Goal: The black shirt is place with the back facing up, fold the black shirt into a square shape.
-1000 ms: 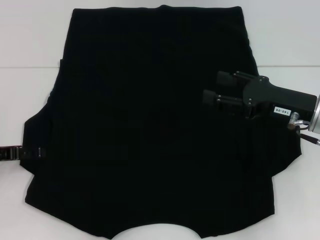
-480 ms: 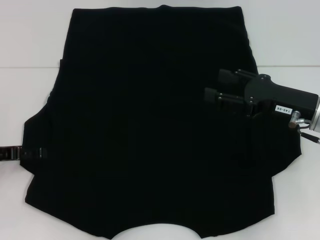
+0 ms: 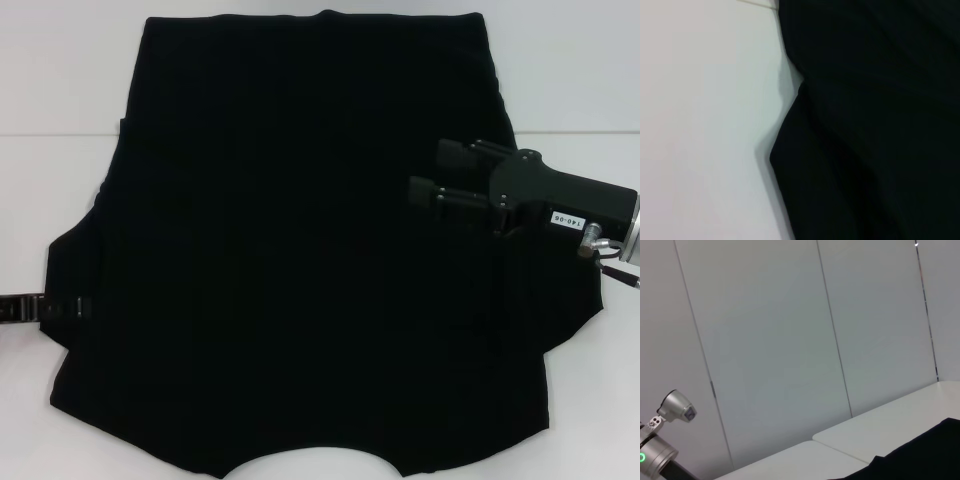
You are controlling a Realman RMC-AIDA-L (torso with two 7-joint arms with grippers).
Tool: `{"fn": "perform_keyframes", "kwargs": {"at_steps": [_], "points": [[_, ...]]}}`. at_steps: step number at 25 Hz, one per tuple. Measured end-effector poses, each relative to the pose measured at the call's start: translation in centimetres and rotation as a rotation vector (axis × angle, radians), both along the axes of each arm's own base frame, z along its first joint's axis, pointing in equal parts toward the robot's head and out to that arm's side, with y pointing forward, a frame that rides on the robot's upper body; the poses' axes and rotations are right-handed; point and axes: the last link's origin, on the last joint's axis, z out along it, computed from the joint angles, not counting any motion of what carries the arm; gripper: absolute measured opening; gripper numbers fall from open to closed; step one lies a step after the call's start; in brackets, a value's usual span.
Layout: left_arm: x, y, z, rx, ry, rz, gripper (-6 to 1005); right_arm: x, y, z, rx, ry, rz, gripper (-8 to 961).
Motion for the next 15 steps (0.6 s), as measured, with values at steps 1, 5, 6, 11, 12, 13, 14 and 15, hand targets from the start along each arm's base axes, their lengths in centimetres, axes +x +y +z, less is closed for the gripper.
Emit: {"fn": "perform_keyframes", "kwargs": {"at_steps": [1, 5, 6, 11, 12, 13, 14, 15], "points": [[0.01, -0.03, -0.02, -0.002, -0.001, 0.000, 870, 0.00, 0.00, 0.00, 0.000, 0.000, 0.000, 833], [0.05, -0.07, -0.09, -0.007, -0.004, -0.002, 870, 0.01, -0.03, 0.00, -0.001, 0.001, 0.001, 833], [0.07, -0.07, -0.11, -0.008, -0.004, -0.003, 870, 0.03, -0.05, 0.00, -0.001, 0.001, 0.000, 833], [0.37, -0.06, -0.38, -0.029, -0.009, -0.014, 869, 0.06, -0.07, 0.00, -0.001, 0.001, 0.000, 834], [0.41, -0.05, -0.41, -0.031, -0.008, -0.016, 869, 0.05, -0.07, 0.00, -0.001, 0.001, 0.000, 834], [0.44, -0.03, -0.44, -0.034, -0.007, -0.018, 869, 0.05, -0.07, 0.00, -0.001, 0.001, 0.000, 834], [0.46, -0.01, -0.44, -0.034, -0.006, -0.020, 869, 0.04, -0.07, 0.00, -0.001, 0.001, 0.000, 834], [0.47, 0.00, -0.44, -0.034, -0.005, -0.021, 869, 0.04, -0.07, 0.00, -0.001, 0.001, 0.000, 834]]}}
